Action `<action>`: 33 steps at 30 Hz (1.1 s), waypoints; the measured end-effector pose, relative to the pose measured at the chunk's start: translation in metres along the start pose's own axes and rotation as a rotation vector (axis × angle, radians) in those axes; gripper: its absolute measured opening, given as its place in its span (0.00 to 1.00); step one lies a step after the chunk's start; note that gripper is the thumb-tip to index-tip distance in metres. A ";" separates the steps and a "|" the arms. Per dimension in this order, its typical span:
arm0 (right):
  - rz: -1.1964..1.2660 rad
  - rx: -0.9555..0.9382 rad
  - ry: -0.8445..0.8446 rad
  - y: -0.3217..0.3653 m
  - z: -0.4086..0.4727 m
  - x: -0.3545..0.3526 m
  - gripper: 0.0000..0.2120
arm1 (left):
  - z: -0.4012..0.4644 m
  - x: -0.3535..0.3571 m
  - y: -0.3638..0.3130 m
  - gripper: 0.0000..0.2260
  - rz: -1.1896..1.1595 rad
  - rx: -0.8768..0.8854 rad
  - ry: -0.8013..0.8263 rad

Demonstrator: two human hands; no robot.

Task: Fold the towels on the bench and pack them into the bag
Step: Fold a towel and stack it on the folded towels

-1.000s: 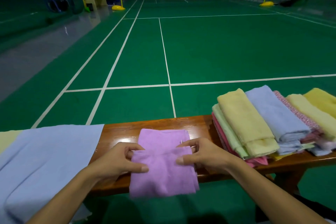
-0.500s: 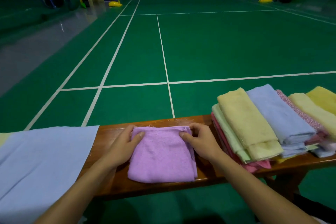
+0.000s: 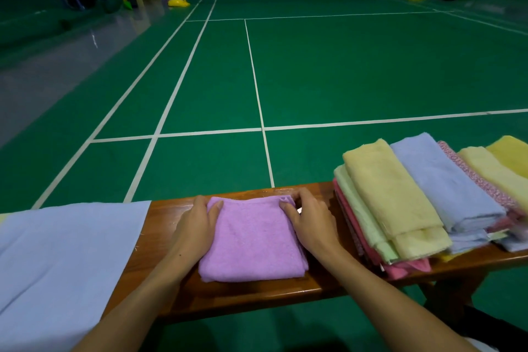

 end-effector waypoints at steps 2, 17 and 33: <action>-0.051 -0.008 0.006 0.006 -0.001 -0.002 0.09 | -0.001 0.000 -0.001 0.17 -0.029 -0.020 0.004; -0.379 0.059 0.048 0.016 0.004 0.002 0.22 | -0.016 -0.013 -0.007 0.18 0.273 -0.050 -0.100; -0.381 -0.484 0.169 0.055 -0.042 0.048 0.30 | -0.044 -0.007 -0.013 0.27 0.460 0.568 0.054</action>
Point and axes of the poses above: each hand's wrist, its own z-axis towards the middle knuckle, its own x-axis out of the palm, y = z × x, the point moved 5 cm from there along z, towards the middle knuckle, and after that the axes turned 3 degrees about y, right-handed, at the moved point
